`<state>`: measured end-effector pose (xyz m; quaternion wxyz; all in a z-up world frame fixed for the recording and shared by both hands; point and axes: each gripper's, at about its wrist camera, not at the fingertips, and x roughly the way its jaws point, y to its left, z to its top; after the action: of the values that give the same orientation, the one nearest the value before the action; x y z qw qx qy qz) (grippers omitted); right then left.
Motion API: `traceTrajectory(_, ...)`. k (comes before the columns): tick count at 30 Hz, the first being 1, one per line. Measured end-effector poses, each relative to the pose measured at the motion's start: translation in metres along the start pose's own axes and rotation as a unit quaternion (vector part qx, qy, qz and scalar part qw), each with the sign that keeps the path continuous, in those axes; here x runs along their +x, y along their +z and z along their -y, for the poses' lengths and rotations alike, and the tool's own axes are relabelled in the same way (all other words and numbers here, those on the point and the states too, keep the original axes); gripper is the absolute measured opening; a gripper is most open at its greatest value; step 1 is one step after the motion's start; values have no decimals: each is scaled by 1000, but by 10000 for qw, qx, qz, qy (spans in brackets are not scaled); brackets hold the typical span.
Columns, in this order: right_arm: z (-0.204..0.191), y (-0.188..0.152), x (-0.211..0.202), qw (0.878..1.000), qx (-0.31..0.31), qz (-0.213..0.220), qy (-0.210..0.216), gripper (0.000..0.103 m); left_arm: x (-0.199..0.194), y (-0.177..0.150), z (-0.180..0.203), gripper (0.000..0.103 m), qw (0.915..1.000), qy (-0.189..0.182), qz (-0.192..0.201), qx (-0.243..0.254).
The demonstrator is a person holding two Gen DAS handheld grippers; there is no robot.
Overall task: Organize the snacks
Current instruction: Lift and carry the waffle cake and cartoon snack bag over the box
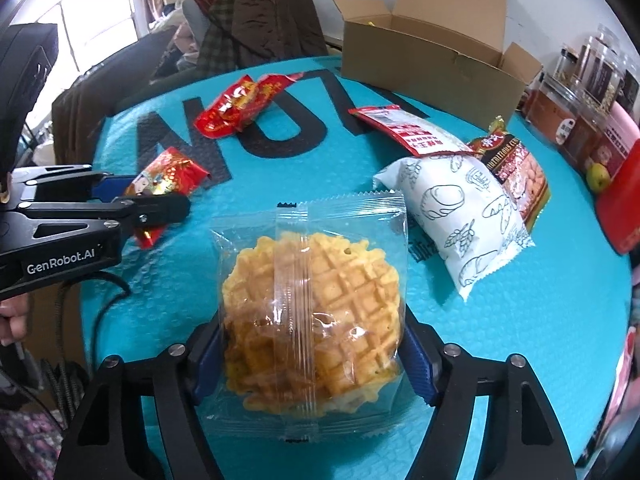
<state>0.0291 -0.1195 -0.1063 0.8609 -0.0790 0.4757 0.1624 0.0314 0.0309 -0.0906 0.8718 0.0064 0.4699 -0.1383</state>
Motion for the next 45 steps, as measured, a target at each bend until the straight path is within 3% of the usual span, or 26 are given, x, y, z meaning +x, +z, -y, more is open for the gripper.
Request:
traceTrajectory(11,-6,14,-33,9986,56,401,344,74,-29,13,7,32,9989,-271,365,71)
traceTrajectory(20,2,42,-65,9960,-21,854,271,74,-53,44,20,32,9954,-436,839,179)
traceTrajectory(36,30,107,-110,9852,-105,1710,48,74,-84,120,39,32,9823,-430,1742,544)
traceTrajectory(45,56,155,-112,9788,-76,2047,44,74,-82,173,38,32,9762,-316,2039,673)
